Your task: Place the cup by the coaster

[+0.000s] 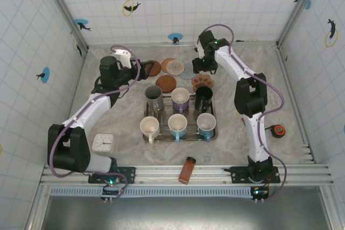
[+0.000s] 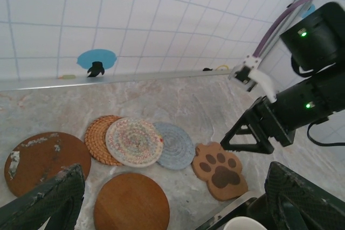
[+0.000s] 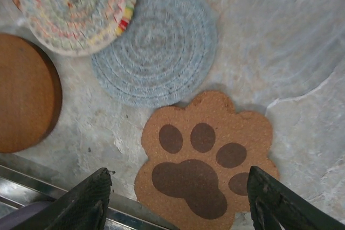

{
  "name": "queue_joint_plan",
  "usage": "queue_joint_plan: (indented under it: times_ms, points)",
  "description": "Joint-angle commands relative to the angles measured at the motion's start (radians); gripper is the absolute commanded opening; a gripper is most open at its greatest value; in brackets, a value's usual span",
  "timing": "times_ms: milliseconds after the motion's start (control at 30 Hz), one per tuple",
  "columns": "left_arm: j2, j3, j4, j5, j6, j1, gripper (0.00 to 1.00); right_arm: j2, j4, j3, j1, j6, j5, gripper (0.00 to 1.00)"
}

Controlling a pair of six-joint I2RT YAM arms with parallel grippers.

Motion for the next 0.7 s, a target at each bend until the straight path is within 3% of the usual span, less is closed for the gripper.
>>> queue_joint_plan:
  times_ms: [0, 667]
  points:
    - [0.018, 0.031, 0.024, 0.022, 0.009, -0.007, 0.87, 0.044, -0.099, 0.071, 0.011, -0.012, -0.008, 0.68]
    - [0.032, 0.032, 0.005, 0.014, 0.007, -0.024, 0.87, 0.161, -0.137, 0.117, 0.082, -0.023, 0.142, 0.67]
